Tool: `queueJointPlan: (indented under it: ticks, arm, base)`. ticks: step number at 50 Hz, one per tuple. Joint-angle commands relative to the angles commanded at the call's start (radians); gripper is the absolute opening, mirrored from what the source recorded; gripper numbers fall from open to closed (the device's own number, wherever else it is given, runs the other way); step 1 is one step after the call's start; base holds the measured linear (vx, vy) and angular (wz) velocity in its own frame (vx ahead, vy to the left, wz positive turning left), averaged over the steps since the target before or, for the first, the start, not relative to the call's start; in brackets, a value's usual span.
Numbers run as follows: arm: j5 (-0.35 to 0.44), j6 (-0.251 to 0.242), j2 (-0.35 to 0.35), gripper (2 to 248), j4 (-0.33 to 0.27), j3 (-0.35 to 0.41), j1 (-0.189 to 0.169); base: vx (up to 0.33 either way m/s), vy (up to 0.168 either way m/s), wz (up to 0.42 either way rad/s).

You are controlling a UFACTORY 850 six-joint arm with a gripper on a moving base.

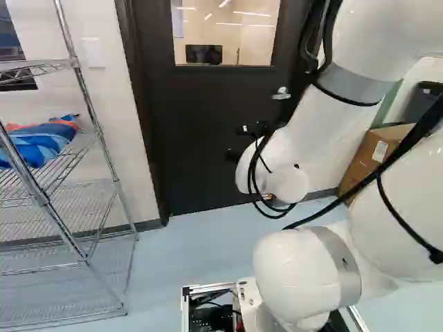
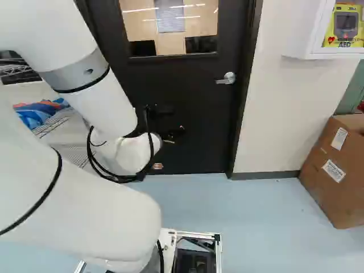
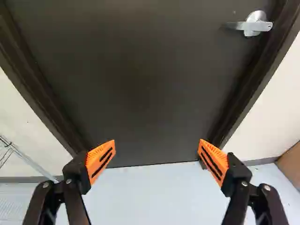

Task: Open the door and move inside

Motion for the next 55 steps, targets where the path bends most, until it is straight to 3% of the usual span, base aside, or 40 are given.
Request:
queueJointPlan:
  ticks: [55]
  arm:
    - [0.000, 0.000, 0.000, 247, 0.000, 0.000, 0.000]
  base:
    - [0.034, -0.013, -0.060]
